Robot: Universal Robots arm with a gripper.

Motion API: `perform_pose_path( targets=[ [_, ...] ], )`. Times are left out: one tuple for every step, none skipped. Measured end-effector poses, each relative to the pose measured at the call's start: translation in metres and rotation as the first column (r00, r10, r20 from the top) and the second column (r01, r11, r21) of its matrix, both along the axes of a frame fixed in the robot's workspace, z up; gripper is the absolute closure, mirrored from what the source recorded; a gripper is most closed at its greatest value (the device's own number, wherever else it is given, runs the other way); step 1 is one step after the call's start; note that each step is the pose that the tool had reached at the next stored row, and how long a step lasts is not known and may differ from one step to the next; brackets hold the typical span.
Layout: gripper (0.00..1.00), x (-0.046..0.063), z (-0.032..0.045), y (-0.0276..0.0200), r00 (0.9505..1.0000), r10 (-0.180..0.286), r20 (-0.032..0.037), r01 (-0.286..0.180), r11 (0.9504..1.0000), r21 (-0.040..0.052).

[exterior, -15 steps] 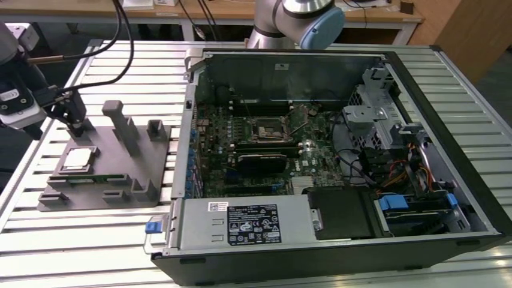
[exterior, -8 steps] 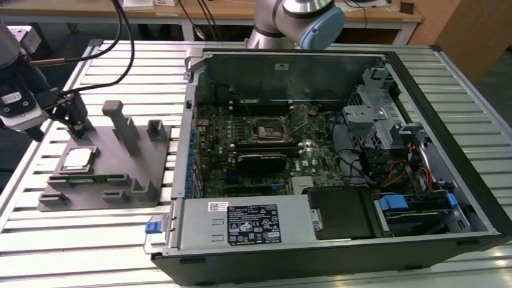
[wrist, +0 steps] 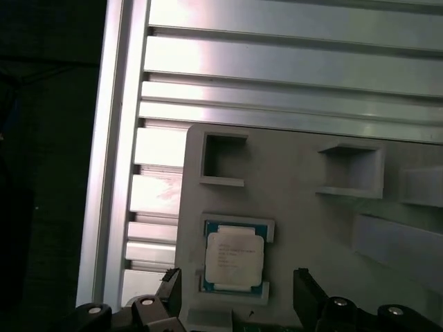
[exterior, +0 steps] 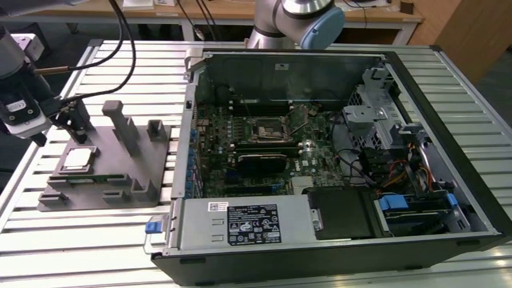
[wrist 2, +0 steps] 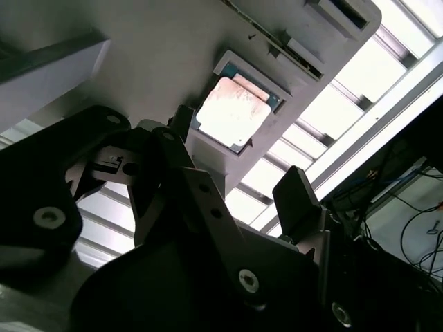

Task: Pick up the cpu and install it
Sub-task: 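Pick up the cpu and move it towards the insertion slot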

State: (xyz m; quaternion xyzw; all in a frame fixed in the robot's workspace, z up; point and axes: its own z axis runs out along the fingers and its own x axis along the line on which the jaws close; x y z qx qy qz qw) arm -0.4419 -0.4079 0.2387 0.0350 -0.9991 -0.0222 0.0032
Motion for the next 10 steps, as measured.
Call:
perform_pose_path(
  targets=[
    [0.26,0.0,-0.002,-0.0002,1.0,0.0,-0.0001,0.0,1.0,0.0],
    [0.26,0.0,-0.0037,-0.0003,1.0,0.0,-0.0001,0.0,1.0,0.0],
    [0.26,-0.001,-0.0056,-0.0003,1.0,0.0,-0.0001,0.0,1.0,0.0005],
    [0.26,-0.001,-0.0072,-0.0003,1.0,0.001,0.0,-0.001,1.0,0.0019],
    [0.26,-0.001,-0.0087,-0.0003,1.0,0.003,-0.0001,-0.003,1.0,0.0033],
    [0.26,-0.001,-0.0103,-0.0003,1.0,0.007,0.0001,-0.007,1.0,0.0039],
    [0.26,-0.001,-0.0118,-0.0003,0.9999,0.012,0.0,-0.012,0.9999,0.0039],
    [0.26,-0.001,-0.0134,-0.0003,0.9999,0.016,0.0,-0.016,0.9999,0.004],
    [0.26,-0.001,-0.0152,-0.0004,0.9998,0.017,0.0,-0.017,0.9998,0.0039],
    [0.26,-0.001,-0.0171,-0.0004,0.9998,0.018,0.0001,-0.018,0.9998,0.004]
  ],
)
